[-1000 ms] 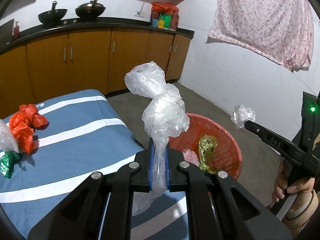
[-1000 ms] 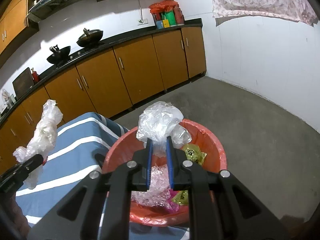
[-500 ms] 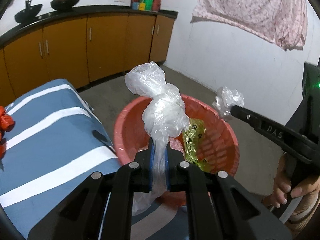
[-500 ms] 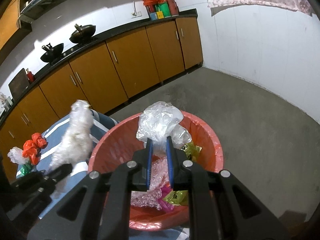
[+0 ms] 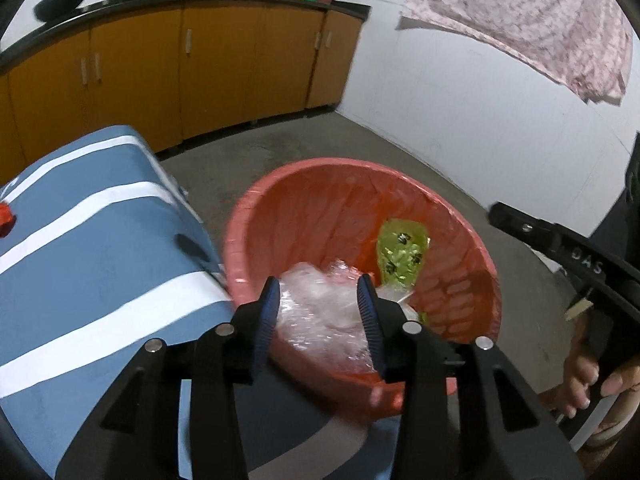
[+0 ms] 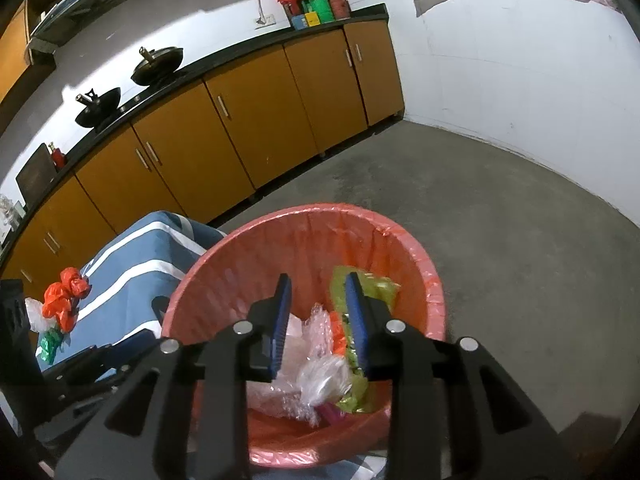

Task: Collect trash
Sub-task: 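Carry both clear bags over the basket and open both tools to drop them, then grasp the green bag with the left tool while the right tool grasps bubble wrap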

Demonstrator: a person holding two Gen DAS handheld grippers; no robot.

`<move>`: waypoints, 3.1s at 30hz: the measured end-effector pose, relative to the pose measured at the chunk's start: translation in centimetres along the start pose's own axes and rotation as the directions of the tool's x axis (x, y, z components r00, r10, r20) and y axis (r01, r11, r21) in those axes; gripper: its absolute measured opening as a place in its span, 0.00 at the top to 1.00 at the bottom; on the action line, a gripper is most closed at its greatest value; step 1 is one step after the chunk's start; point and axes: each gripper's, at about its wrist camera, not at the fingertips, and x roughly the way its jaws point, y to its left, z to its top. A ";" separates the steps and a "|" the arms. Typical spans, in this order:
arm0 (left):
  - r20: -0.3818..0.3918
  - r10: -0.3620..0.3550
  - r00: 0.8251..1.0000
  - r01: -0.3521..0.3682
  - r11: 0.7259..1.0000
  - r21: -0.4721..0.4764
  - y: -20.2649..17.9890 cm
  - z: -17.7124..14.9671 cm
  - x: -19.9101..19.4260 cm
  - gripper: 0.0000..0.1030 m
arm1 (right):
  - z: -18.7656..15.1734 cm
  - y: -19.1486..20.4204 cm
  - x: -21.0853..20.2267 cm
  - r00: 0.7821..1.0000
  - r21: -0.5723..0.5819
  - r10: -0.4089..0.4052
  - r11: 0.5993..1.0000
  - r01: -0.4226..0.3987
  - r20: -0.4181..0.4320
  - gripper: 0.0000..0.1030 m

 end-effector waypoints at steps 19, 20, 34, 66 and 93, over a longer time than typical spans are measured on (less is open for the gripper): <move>0.161 0.407 0.899 -0.372 0.905 -0.208 15.1 -5.3 -14.3 0.35 | -1.8 15.5 -1.4 0.975 -0.203 0.221 0.953 -0.223 -0.035 0.63; 0.161 0.429 0.889 -0.391 0.893 -0.223 16.2 -5.8 -15.1 0.34 | -2.1 16.5 -1.4 0.971 -0.214 0.235 0.947 -0.239 -0.042 0.63; 0.047 0.722 0.690 -0.625 0.627 -0.464 30.0 -12.8 -23.2 0.23 | -8.0 36.6 -1.3 0.855 -0.389 0.481 0.762 -0.517 -0.194 0.52; 0.053 0.717 0.695 -0.608 0.626 -0.487 35.4 -12.5 -24.3 0.11 | -8.2 44.9 0.4 0.821 -0.421 0.547 0.714 -0.560 -0.164 0.90; -0.011 0.592 0.806 -0.569 0.768 -0.292 33.5 -7.1 -14.2 0.11 | -6.5 30.9 5.5 0.922 -0.282 0.350 0.879 -0.384 -0.165 0.40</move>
